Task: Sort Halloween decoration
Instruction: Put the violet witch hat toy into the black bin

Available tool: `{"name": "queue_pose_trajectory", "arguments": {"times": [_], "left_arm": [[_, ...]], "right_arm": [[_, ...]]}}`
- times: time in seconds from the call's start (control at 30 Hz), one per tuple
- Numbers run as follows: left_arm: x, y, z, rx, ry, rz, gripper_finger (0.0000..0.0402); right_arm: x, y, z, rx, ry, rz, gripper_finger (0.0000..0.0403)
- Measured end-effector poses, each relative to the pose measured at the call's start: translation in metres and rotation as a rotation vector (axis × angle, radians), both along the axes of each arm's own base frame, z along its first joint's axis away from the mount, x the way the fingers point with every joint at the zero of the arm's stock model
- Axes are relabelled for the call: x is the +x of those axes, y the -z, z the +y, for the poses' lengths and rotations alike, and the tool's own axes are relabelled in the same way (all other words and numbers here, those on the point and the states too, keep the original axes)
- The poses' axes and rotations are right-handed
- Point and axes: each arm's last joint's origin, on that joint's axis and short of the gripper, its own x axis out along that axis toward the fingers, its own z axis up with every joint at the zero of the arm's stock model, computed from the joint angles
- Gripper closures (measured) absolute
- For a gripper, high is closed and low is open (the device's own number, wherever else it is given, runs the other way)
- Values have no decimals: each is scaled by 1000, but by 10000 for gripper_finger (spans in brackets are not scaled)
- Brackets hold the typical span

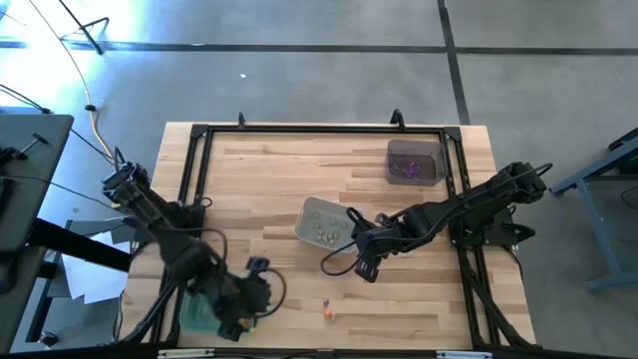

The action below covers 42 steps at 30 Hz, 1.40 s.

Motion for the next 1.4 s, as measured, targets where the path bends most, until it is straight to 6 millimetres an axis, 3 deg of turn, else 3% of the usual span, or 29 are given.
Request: {"name": "queue_pose_trajectory", "arguments": {"times": [0.23,0.5,0.67,1.07,1.4], "left_arm": [[27,9,15,-26,82,49,352],[43,23,10,-93,96,88,352],[41,21,10,-115,45,100,352],[22,27,1,-69,45,203,353],[-2,23,-12,-89,-41,246,353]], "right_arm": [[-1,0,3,61,37,16,302],[-4,1,15,87,120,10,302],[4,14,26,90,140,6,291],[49,82,48,175,129,29,220],[73,116,64,351,30,-7,212]]}}
